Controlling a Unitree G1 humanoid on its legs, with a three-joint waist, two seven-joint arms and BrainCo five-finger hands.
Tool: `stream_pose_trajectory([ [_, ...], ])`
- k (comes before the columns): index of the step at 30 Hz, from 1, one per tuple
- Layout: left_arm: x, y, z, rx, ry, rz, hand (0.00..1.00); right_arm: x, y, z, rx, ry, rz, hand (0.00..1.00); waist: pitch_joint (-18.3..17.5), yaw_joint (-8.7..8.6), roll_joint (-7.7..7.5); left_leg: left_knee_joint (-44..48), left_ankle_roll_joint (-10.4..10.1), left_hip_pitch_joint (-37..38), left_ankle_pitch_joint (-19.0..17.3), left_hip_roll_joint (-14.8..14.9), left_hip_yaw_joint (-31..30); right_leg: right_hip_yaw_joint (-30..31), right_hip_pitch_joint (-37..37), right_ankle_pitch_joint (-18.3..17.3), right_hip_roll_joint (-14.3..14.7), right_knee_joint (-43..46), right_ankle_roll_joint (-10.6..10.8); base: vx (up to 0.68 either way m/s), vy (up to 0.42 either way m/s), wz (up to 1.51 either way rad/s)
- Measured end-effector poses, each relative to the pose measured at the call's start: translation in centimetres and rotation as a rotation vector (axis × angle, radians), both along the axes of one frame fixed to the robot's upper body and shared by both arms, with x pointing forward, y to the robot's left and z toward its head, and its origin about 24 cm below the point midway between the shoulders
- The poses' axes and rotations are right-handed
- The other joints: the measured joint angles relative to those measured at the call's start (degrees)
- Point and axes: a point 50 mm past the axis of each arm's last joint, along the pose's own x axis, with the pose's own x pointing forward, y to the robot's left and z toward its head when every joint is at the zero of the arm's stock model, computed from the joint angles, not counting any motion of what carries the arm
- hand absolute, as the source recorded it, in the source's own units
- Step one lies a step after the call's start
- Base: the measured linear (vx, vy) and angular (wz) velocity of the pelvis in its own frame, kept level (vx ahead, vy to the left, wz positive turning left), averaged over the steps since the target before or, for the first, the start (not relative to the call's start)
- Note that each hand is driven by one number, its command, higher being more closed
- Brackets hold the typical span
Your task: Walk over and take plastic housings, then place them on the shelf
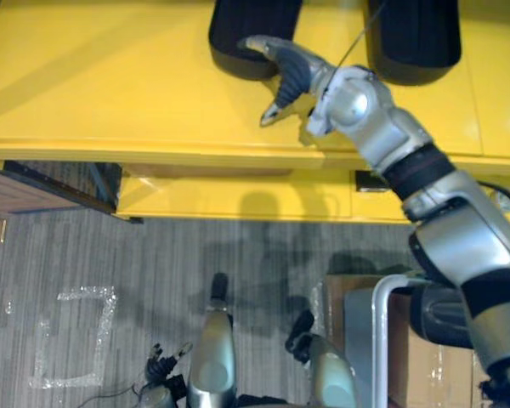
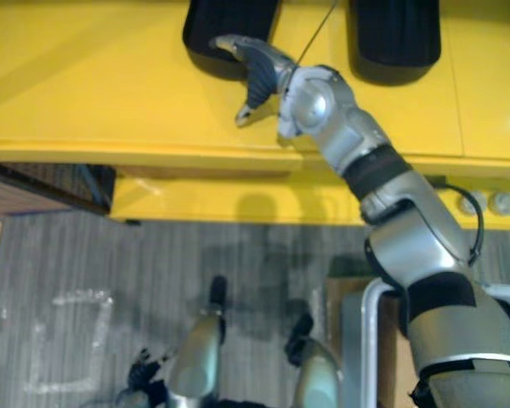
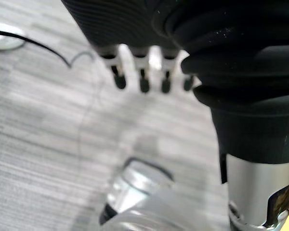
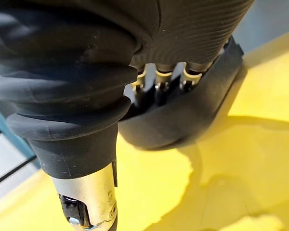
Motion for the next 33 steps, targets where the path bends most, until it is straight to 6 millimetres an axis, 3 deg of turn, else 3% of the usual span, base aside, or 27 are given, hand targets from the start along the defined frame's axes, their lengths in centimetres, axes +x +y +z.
stream_pose_trajectory([
  [13, 0.0, 0.0, 0.0, 0.000, 0.000, 0.000, 0.00, 0.0, 0.0, 0.4, -0.036, -0.005, -0.013, 0.00, -0.1, -0.09, -0.13, 0.0, -0.1, 0.1, 0.1, 0.2, 0.0, 0.0, 0.0, 0.0, 0.2, 0.0, 0.0, 0.00, 0.000, 0.00],
  [33, 0.0, 0.0, 0.0, -0.003, 0.000, -0.004, 0.00, 1.3, -1.6, -0.4, -0.058, 0.044, -0.122, 0.00, -0.1, 0.01, -0.13, -0.4, -0.2, 0.2, 0.4, 0.2, -0.1, 0.0, 0.0, 0.0, 0.2, 0.1, 0.0, 0.00, 0.000, 0.00],
])
